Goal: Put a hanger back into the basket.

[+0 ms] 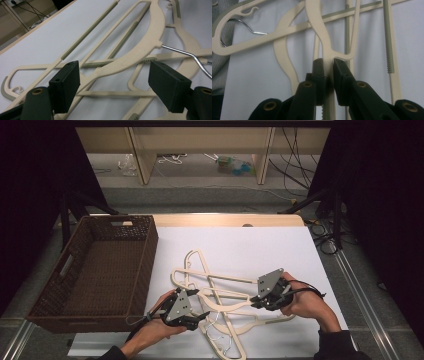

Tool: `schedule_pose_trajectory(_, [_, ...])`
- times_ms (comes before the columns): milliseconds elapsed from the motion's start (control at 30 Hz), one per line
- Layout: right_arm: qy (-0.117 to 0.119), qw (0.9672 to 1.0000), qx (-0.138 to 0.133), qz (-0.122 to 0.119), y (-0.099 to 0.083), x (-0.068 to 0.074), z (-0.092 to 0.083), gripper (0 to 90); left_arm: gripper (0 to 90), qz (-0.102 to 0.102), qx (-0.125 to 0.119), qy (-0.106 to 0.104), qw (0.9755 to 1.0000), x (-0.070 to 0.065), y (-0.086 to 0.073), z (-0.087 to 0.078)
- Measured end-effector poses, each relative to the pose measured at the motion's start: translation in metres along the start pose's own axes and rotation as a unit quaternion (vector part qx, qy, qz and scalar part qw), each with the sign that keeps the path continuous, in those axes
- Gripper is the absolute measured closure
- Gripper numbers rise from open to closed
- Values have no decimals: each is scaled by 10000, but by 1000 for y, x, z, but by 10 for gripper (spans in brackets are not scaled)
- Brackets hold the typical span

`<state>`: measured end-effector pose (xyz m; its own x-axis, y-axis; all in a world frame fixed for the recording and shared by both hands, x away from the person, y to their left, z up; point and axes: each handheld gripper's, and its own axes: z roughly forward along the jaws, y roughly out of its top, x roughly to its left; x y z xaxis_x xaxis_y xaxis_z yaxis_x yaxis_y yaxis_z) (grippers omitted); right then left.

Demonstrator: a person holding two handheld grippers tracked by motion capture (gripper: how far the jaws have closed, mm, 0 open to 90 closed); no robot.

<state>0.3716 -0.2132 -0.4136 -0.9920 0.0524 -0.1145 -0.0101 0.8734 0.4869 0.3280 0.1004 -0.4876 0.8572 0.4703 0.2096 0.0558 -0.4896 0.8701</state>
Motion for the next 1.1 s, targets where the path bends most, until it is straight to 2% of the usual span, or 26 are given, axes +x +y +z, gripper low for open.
schedule_pose_trajectory(33, [13,10000,-5,5,0,0,0,805,263,141,57,6,9999,0,0,4])
schedule_pose_trajectory(67, [14,10000,-6,10,0,0,-1,805,265,141,57,6,9999,0,0,4])
schedule_pose_trajectory(333, [45,10000,-59,-14,-1,-1,-1,805,328,554,85,-137,9983,-6,5,18])
schedule_pose_trajectory(367, [68,10000,-54,2,-1,-1,0,805,336,554,85,-137,9983,-6,5,18])
schedule_pose_trajectory(400, [83,10000,-54,-7,-1,-1,0,804,344,679,76,-167,9975,-8,6,19])
schedule_pose_trajectory(433, [83,10000,-54,-7,-1,-1,0,804,353,679,76,-167,9975,-8,6,19])
schedule_pose_trajectory(500, [100,9999,-77,-13,-1,-1,0,804,379,845,75,-204,9962,-10,8,22])
schedule_pose_trajectory(667, [95,9999,-81,-9,-1,-1,-1,804,443,1023,66,-256,9944,-10,11,24])
schedule_pose_trajectory(700, [92,9999,-81,-7,-1,0,-1,804,482,1158,50,-325,9927,-10,12,25])
schedule_pose_trajectory(733, [92,9999,-81,-7,-1,0,-1,804,501,1158,50,-325,9927,-10,12,25])
schedule_pose_trajectory(767, [95,9999,-86,0,-2,0,-2,804,537,1249,79,-464,9911,-9,13,25])
schedule_pose_trajectory(800, [95,9999,-86,0,-2,0,-2,804,561,1249,79,-464,9911,-9,13,25])
schedule_pose_trajectory(933, [120,9999,-114,-8,-2,0,-2,804,601,1591,110,-567,9856,-9,15,24])
schedule_pose_trajectory(967, [130,9999,-111,-16,-2,0,-2,804,629,1770,128,-571,9825,-8,19,22])
schedule_pose_trajectory(1000, [130,9999,-111,-16,-2,0,-2,804,645,1770,128,-571,9825,-8,19,22])
schedule_pose_trajectory(1100, [149,9998,-147,-6,-5,-2,-3,807,688,1901,17,-669,9795,-7,28,17])
